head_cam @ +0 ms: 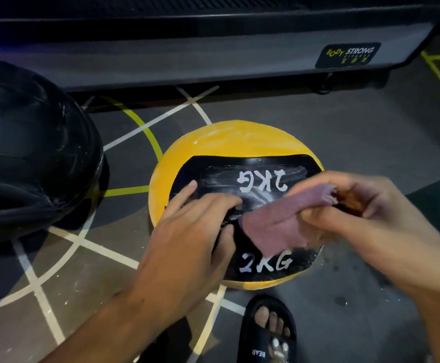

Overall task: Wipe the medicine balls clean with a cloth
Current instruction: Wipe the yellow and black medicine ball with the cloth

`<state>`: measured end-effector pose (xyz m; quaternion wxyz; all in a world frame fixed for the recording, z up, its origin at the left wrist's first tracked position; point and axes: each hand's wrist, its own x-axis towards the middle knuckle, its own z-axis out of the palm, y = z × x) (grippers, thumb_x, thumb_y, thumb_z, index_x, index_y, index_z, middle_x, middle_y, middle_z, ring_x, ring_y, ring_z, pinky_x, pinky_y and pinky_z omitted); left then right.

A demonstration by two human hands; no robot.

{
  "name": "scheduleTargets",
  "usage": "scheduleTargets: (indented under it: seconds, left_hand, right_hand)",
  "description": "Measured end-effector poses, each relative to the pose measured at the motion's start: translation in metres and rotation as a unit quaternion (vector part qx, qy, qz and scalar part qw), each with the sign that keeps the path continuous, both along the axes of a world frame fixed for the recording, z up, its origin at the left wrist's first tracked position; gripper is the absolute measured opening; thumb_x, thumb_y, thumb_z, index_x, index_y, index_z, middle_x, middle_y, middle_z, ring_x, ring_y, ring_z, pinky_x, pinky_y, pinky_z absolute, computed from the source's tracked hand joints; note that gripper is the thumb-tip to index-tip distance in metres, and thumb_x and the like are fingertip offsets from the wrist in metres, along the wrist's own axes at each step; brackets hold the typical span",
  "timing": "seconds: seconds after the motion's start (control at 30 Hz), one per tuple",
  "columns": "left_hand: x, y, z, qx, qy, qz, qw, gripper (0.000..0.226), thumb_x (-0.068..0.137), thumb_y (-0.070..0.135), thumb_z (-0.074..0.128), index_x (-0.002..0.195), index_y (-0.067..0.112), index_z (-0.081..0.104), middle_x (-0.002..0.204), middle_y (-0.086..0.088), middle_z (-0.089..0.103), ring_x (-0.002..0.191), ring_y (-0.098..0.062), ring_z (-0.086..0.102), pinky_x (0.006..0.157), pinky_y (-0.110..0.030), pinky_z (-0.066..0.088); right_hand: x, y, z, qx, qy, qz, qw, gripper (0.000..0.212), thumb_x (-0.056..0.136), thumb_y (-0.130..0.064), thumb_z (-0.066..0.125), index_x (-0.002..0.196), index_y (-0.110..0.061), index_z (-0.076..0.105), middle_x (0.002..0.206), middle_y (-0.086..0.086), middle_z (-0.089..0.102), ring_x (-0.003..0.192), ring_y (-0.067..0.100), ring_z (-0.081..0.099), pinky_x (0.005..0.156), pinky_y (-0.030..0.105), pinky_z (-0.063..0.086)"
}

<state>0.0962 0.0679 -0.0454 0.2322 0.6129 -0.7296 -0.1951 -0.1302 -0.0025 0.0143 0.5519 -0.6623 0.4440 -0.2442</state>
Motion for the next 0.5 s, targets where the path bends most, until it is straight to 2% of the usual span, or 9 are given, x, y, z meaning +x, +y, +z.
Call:
scheduleTargets:
  seconds: [0.07,0.13,0.2,0.27,0.33,0.4,0.43,0.5]
  left_hand:
    - [0.001,0.004,0.005,0.029,0.019,-0.011,0.999,0.047,0.089,0.013,0.053,0.136,0.021,0.057,0.122,0.012,0.066,0.113,-0.004,0.059,0.126,-0.029,0.018]
    - [0.003,0.007,0.012,0.042,0.039,-0.021,0.998,0.053,0.087,0.016,0.046,0.139,0.023,0.055,0.123,0.015,0.064,0.114,-0.001,0.055,0.124,-0.027,0.019]
    - [0.006,0.011,0.023,0.045,0.071,-0.03,0.996,0.053,0.088,0.023,0.046,0.139,0.027,0.055,0.128,0.022,0.06,0.121,-0.001,0.051,0.117,-0.028,0.027]
    - [0.007,0.015,0.034,0.082,0.145,-0.051,0.985,0.045,0.095,0.034,0.053,0.14,0.034,0.054,0.127,0.024,0.061,0.123,-0.006,0.054,0.103,-0.031,0.039]
    - [0.007,0.018,0.04,0.134,0.226,-0.069,0.962,0.039,0.098,0.043,0.064,0.136,0.037,0.058,0.119,0.021,0.067,0.115,-0.007,0.062,0.091,-0.027,0.049]
    - [0.007,0.022,0.037,0.167,0.289,-0.056,0.941,0.029,0.097,0.031,0.071,0.126,0.03,0.066,0.107,0.015,0.073,0.098,-0.001,0.069,0.079,-0.015,0.052]
    - [0.007,0.023,0.034,0.172,0.304,-0.046,0.936,0.024,0.096,0.026,0.071,0.119,0.027,0.07,0.101,0.012,0.074,0.092,-0.005,0.07,0.076,-0.015,0.052]
    - [0.007,0.029,0.027,0.184,0.337,-0.029,0.923,0.014,0.096,0.022,0.07,0.11,0.019,0.072,0.094,0.002,0.074,0.088,-0.017,0.071,0.079,-0.031,0.057]
  right_hand:
    - [0.005,0.001,0.008,-0.011,0.032,0.028,0.999,0.035,0.09,0.011,0.06,0.096,-0.018,0.079,0.092,0.001,0.077,0.087,0.016,0.073,0.072,0.018,0.054]
    - [0.011,0.003,0.011,0.011,0.035,0.049,0.998,0.037,0.092,0.012,0.057,0.099,-0.017,0.079,0.095,0.001,0.077,0.089,0.018,0.073,0.073,0.022,0.056]
    - [0.015,0.007,0.011,0.012,0.047,0.069,0.996,0.04,0.092,0.011,0.056,0.1,-0.02,0.078,0.094,0.003,0.076,0.087,0.023,0.072,0.074,0.035,0.057]
    - [0.017,0.012,0.01,0.021,0.047,0.078,0.996,0.036,0.092,0.008,0.058,0.102,-0.022,0.076,0.086,0.01,0.074,0.079,0.031,0.069,0.068,0.039,0.055]
    - [0.019,0.018,0.007,0.036,0.032,0.079,0.996,0.028,0.092,0.002,0.064,0.102,-0.022,0.075,0.084,0.013,0.073,0.074,0.032,0.069,0.064,0.036,0.055]
    - [0.021,0.025,0.001,0.008,0.027,0.05,0.998,0.025,0.09,-0.003,0.073,0.102,-0.025,0.074,0.092,0.005,0.075,0.082,0.02,0.072,0.073,0.028,0.057]
    - [0.022,0.028,-0.003,0.005,0.015,0.019,1.0,0.027,0.087,-0.008,0.079,0.105,-0.027,0.073,0.097,0.002,0.076,0.088,0.015,0.073,0.077,0.023,0.056]
    - [0.025,0.041,-0.012,0.04,-0.026,-0.057,0.997,0.041,0.076,-0.02,0.089,0.113,-0.029,0.073,0.1,0.001,0.076,0.092,0.012,0.072,0.077,0.02,0.055]
